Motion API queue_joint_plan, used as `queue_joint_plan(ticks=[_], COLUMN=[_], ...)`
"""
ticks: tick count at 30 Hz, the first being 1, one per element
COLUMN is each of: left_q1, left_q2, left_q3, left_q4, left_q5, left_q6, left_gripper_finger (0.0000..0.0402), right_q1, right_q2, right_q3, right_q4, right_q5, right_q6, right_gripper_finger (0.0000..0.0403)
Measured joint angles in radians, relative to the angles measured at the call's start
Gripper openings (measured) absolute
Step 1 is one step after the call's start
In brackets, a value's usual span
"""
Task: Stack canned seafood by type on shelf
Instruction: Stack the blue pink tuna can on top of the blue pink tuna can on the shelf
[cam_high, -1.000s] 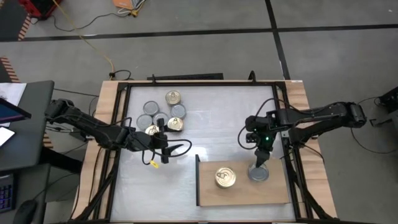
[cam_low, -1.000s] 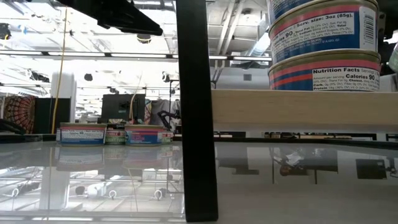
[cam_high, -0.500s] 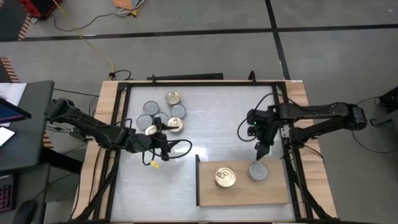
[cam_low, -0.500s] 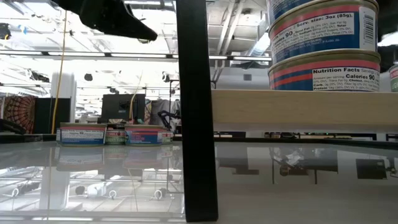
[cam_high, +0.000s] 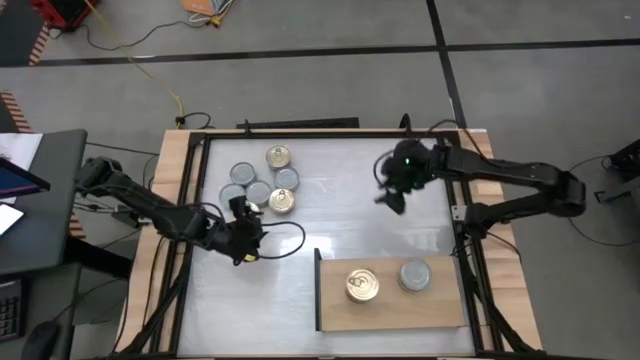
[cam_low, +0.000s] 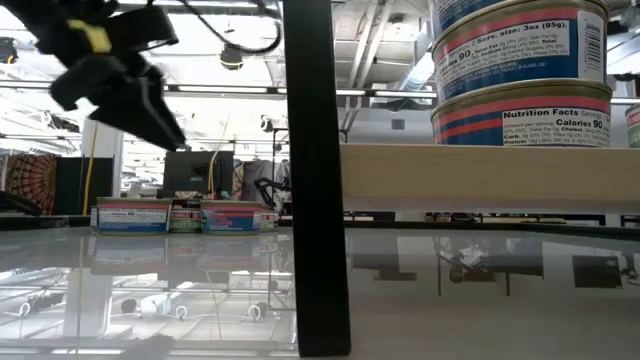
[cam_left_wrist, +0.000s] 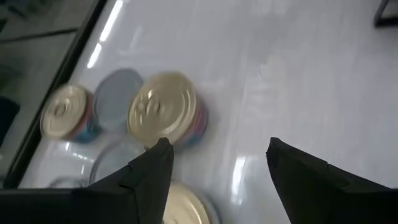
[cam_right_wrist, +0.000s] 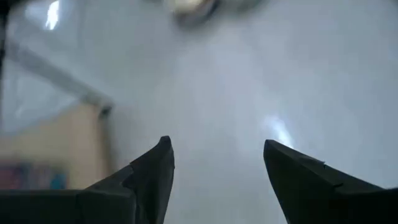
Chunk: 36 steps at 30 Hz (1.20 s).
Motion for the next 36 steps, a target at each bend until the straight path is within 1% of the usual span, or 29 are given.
queue_joint_plan(ticks=[3,7,10,14,17,19,23,30,33,36], left_q1=[-0.016,-0.018,-0.015,-0.01,-0.01,-0.01,-0.01,-0.011,-0.011,-0.011], left_q2=[0.0,0.0,0.011,0.045,0.104,0.139,0.222,0.372,0.417,0.44], left_q3=[0.0,0.0,0.0,-0.015,-0.018,-0.019,-0.019,-0.017,-0.015,-0.015], left_q4=[-0.082,-0.213,-0.274,-0.27,-0.271,-0.276,-0.274,-0.281,-0.284,-0.287], left_q5=[0.01,0.042,0.056,0.064,0.076,0.072,0.071,0.022,-0.001,-0.003], left_q6=[-0.067,-0.145,-0.173,-0.163,-0.15,-0.15,-0.123,-0.1,-0.107,-0.112], left_gripper_finger=[0.0234,0.0219,0.0214,0.0212,0.0212,0.0212,0.0212,0.0211,0.02,0.0173], right_q1=[-0.044,-0.045,-0.007,0.066,0.106,0.123,0.127,0.13,0.133,0.14], right_q2=[0.022,0.043,0.064,0.104,0.136,0.152,0.177,0.206,0.201,0.2], right_q3=[0.0,0.0,0.0,0.0,0.0,0.0,0.0,-0.002,-0.002,-0.002], right_q4=[0.17,0.359,0.471,0.637,0.732,0.767,0.767,0.788,0.791,0.797], right_q5=[0.014,0.014,0.013,0.012,0.012,0.012,0.012,0.012,0.012,0.012], right_q6=[-0.01,-0.017,-0.04,-0.066,-0.088,-0.094,-0.091,-0.073,-0.07,-0.07], right_gripper_finger=[0.0272,0.0272,0.0272,0.0272,0.0272,0.0272,0.0272,0.0272,0.0272,0.0272])
